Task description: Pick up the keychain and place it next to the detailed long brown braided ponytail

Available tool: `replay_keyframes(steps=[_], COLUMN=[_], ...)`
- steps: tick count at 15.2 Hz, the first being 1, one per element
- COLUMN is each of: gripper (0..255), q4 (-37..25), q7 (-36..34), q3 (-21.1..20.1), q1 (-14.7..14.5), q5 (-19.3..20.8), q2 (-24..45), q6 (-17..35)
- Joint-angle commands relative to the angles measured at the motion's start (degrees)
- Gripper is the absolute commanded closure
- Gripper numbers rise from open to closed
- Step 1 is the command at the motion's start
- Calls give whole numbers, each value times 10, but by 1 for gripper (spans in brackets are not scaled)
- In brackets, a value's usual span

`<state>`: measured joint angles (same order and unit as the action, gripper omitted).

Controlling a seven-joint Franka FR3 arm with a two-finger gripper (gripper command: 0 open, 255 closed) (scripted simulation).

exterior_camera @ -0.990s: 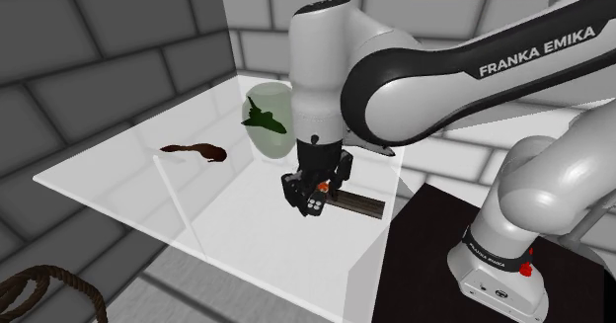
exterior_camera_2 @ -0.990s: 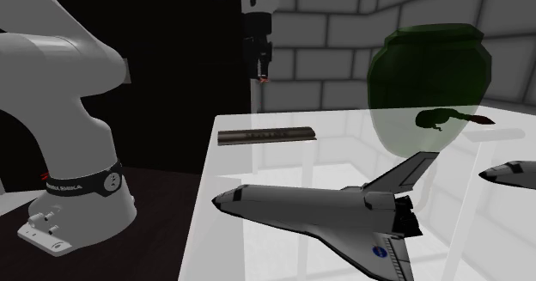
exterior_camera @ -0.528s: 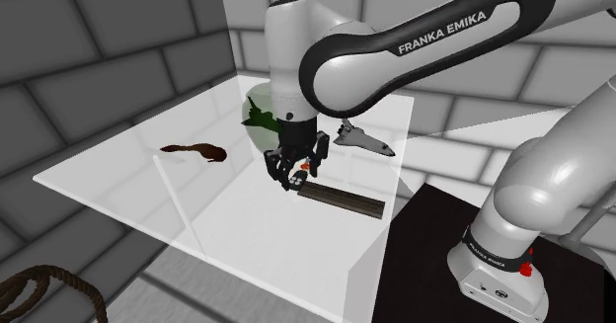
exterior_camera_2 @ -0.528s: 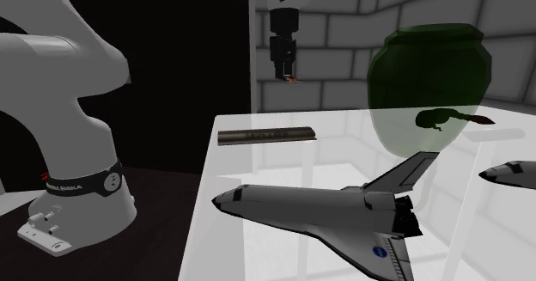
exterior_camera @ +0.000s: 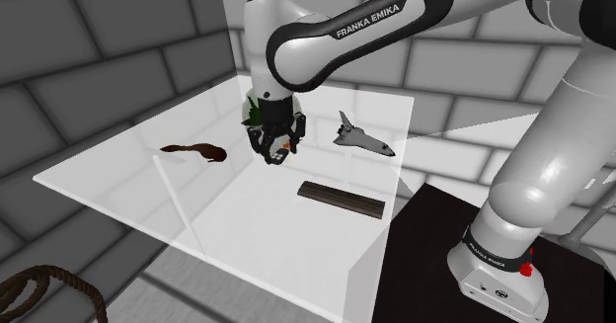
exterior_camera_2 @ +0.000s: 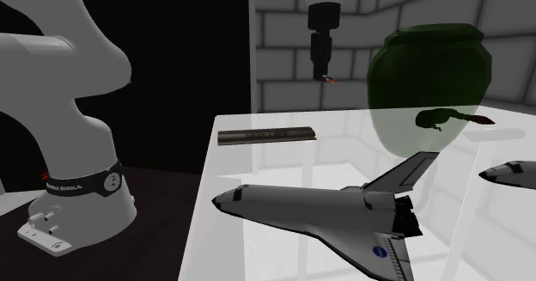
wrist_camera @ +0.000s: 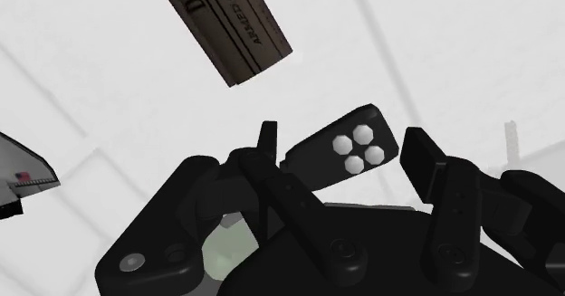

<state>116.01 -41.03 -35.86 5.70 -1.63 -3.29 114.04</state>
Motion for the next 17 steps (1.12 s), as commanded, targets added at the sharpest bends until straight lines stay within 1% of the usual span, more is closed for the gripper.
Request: replay_keyframes(steps=[1,6,10,14,17], gripper=[255,255,255,255,255], q4=[-42,-154,-264,-400,-537], q7=[-2,1,9,26,45], q3=[2,18,35,55,72], q1=[6,9,-2,-25,-54], q5=[28,88,131,167,192], q2=[44,146,232,326,410], q6=[-7,-34,-69,-119,-171])
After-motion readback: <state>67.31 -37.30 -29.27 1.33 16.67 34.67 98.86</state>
